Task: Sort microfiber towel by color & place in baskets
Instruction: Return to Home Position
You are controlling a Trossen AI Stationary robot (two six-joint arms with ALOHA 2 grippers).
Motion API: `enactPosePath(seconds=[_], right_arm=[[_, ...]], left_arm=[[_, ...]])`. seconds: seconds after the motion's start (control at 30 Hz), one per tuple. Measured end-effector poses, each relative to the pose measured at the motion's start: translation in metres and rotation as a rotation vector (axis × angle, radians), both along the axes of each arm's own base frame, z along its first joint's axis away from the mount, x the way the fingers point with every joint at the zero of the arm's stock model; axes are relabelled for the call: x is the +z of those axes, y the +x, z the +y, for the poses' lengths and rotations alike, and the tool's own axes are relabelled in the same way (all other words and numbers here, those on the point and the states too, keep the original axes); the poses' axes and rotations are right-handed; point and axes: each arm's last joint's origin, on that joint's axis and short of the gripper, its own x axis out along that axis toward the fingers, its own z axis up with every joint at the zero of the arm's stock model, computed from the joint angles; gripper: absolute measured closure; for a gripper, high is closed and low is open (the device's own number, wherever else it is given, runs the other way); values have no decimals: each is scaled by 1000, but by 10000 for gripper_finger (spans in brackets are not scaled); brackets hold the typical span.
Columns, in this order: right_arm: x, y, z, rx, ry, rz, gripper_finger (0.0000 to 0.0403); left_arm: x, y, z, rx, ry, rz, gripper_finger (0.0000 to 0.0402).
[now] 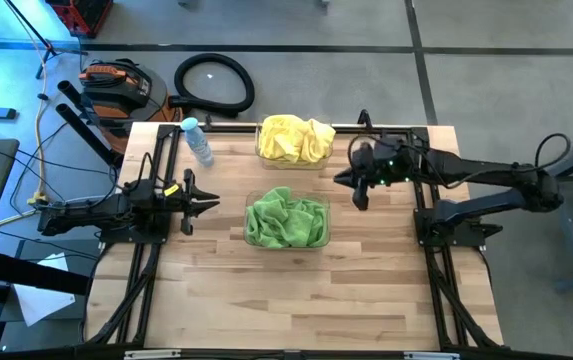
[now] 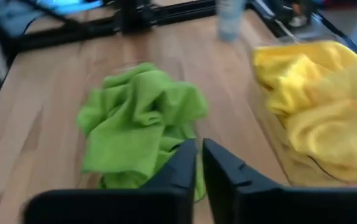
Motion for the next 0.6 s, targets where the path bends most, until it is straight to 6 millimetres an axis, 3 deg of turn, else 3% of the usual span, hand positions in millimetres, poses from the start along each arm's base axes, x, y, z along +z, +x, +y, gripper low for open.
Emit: enactPosePath(seconds=[0.07,0.23,0.6], right_arm=[[0,1,8,63,-44,5,394],[-4,2,22,137,-106,15,389],[-67,-28,38,171,-54,-191,401]], left_arm=[[0,0,0,0,0,0,348],[0,0,0,0,0,0,348],[0,0,0,0,0,0,348]])
